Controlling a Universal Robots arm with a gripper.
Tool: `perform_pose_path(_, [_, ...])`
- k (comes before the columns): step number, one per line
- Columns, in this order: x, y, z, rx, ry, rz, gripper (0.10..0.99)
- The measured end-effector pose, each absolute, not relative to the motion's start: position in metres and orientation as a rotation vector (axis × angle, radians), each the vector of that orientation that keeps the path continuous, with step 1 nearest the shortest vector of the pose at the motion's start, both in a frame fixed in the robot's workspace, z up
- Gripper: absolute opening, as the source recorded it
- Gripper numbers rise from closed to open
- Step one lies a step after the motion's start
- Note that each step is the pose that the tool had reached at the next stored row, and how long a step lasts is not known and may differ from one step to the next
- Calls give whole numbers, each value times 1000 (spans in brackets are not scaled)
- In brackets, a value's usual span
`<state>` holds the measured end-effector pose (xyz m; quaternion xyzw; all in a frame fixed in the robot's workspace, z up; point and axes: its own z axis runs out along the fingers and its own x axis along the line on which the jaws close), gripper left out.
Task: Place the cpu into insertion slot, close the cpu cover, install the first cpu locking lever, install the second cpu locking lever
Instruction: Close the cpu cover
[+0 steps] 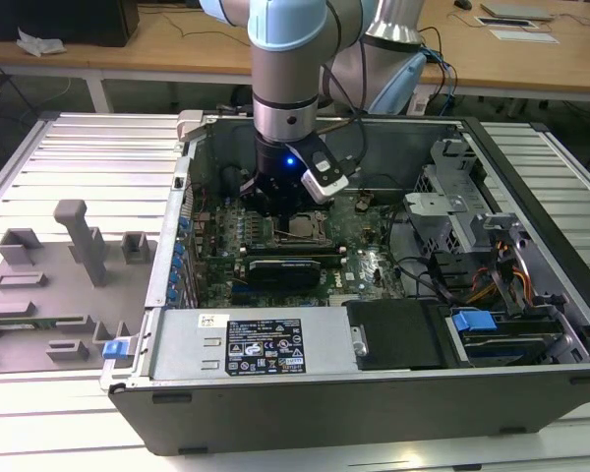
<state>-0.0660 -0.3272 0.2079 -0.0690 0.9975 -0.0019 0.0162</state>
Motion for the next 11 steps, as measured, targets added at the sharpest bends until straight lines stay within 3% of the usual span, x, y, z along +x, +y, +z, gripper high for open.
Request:
perform_pose_path(7, [-67, -327, 215, -217, 3101, -1, 106])
perform_pose_path(11, [-69, -327, 214, -222, 3098, 57, 106])
